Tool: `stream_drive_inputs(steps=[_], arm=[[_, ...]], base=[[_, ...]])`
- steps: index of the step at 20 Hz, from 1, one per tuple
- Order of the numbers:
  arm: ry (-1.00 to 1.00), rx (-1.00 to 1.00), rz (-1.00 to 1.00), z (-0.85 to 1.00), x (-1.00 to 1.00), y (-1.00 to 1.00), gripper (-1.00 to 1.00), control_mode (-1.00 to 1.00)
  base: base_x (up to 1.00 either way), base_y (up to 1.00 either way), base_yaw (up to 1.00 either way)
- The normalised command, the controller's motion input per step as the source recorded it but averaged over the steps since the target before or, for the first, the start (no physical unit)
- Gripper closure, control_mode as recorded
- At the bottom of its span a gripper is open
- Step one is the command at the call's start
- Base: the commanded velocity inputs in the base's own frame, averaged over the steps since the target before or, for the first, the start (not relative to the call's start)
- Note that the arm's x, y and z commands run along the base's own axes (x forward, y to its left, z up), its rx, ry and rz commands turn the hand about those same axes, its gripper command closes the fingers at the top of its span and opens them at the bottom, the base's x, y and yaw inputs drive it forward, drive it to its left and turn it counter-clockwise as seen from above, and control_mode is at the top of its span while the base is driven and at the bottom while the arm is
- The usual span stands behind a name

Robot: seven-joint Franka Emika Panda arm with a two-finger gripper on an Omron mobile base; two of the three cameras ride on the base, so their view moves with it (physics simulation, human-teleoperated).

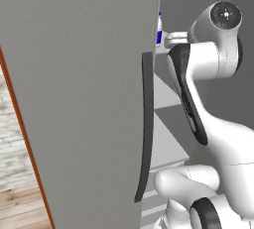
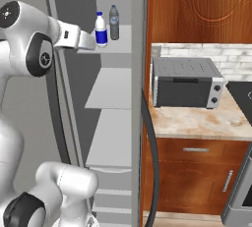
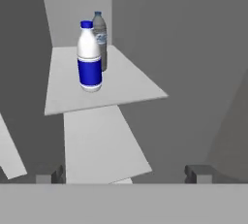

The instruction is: Take the bottled waters from the counter and place them in the freezer to freeze. Close the freezer door after placing the bottles.

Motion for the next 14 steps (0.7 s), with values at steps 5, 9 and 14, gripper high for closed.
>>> stream_drive_inputs(steps=[5,9,14], arm=[[0.10,0.02,0.00,-0.22,-0.71,0.00,-1.00,-1.00],[0.14,0.00,0.02,-0.34,-0.66,0.00,-1.00,-1.00],[0.01,0.11,0.04,-0.50,-0.56,0.00,-1.00,-1.00]], base=[[0.00,0.00,0.00],[0.00,0.00,0.00],[0.00,0.00,0.00]])
